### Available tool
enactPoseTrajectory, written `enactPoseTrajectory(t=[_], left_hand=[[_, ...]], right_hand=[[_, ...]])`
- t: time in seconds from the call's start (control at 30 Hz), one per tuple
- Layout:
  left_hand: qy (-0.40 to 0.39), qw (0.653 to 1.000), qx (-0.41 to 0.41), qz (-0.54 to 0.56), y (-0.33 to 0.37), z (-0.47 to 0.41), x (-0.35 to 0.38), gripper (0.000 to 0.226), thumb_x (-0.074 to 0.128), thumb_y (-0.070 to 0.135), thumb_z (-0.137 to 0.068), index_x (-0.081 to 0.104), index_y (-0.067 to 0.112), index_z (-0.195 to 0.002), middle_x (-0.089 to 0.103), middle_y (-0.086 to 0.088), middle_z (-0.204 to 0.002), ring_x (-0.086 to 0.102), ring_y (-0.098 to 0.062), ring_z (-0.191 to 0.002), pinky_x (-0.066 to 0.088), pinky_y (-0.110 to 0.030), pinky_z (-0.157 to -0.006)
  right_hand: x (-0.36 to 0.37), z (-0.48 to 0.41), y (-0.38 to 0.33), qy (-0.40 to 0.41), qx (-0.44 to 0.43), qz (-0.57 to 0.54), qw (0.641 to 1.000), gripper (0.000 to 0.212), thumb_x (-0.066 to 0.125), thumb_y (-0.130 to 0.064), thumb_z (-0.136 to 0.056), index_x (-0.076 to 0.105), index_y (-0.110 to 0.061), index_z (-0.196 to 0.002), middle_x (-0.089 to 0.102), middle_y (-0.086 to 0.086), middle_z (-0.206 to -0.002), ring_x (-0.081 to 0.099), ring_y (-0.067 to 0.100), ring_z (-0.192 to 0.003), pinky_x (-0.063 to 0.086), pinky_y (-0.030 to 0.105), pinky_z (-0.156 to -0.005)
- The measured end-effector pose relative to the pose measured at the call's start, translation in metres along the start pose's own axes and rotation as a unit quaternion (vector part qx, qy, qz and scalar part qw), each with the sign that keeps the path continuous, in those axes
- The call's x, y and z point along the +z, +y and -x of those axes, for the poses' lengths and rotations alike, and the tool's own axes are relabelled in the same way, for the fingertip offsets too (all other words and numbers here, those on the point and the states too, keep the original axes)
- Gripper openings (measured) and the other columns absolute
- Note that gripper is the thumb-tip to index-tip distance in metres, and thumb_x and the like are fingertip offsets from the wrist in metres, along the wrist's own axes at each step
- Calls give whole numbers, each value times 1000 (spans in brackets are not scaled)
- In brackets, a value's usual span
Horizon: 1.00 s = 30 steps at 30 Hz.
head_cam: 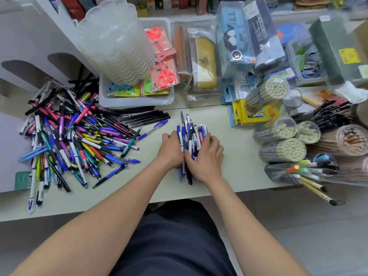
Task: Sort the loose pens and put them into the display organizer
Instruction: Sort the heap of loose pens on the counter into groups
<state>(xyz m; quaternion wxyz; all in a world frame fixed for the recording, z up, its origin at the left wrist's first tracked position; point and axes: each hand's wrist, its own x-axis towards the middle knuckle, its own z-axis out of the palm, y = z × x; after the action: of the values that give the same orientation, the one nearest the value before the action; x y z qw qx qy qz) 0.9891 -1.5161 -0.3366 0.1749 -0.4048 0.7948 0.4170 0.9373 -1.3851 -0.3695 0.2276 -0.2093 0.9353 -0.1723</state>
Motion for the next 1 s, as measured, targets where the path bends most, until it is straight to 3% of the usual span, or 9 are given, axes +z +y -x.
enactPoseTrajectory(t=[0.2,0.3,0.4,0.47,0.53,0.67,0.8,0.9,1.0], left_hand=[[-19,999,26,-27,12,-1,-4,38,44,-4,-97,46,9,-133,38,-12,-130,52,-32,-105,44,-33,-79],[-12,997,24,-71,0,1,-11,23,42,-4,-98,49,8,-116,43,-14,-126,49,-31,-96,39,-32,-81],[3,995,31,-98,-17,5,-22,34,43,-1,-101,57,2,-132,53,-19,-128,57,-39,-115,44,-36,-91],[29,995,32,-91,-28,9,-30,45,44,4,-102,57,8,-146,59,-20,-136,59,-39,-124,49,-42,-101],[86,993,26,-71,-39,13,-39,44,50,8,-100,60,13,-143,62,-14,-136,62,-33,-121,53,-46,-98],[233,963,14,-134,-65,18,-62,37,68,8,-85,58,12,-120,51,-10,-124,51,-34,-112,47,-42,-85],[226,950,-34,-211,-98,18,-89,82,84,29,-71,46,9,-141,39,-16,-152,37,-39,-140,41,-50,-112],[161,954,-63,-246,-115,18,-104,122,88,46,-72,16,12,-165,8,-15,-174,7,-38,-161,19,-58,-127],[121,951,-43,-281,-127,17,-113,136,90,50,-74,-2,18,-169,-10,-10,-177,-3,-36,-163,12,-60,-130]], right_hand=[[-3,-11,19,16,-49,70,996,99,40,-71,-101,12,-3,-167,17,18,-169,30,40,-142,34,52,-112],[-4,-11,26,38,-74,106,991,96,35,-73,-102,17,-4,-166,25,19,-166,36,39,-139,39,51,-108],[-2,-9,19,70,-45,114,990,91,33,-72,-103,25,-5,-164,32,22,-162,40,40,-134,39,52,-105],[-2,-6,4,125,-40,98,986,77,38,-61,-106,34,-7,-160,37,23,-158,42,40,-130,39,53,-103],[1,-4,-17,170,-108,70,977,54,51,-39,-107,48,-8,-151,44,21,-151,46,39,-127,42,51,-101],[16,-20,-63,93,-322,68,940,42,67,-6,-88,64,-4,-130,59,21,-135,58,39,-117,53,53,-93],[22,-51,-111,-30,-320,166,932,76,66,-13,-87,39,-1,-157,39,22,-160,38,41,-147,35,49,-122],[29,-72,-140,-66,-318,230,917,92,63,-20,-91,13,-8,-167,25,15,-167,30,37,-151,25,50,-125],[38,-85,-159,-102,-323,272,901,106,64,-20,-89,-5,-21,-169,8,7,-175,15,36,-159,15,58,-127]])
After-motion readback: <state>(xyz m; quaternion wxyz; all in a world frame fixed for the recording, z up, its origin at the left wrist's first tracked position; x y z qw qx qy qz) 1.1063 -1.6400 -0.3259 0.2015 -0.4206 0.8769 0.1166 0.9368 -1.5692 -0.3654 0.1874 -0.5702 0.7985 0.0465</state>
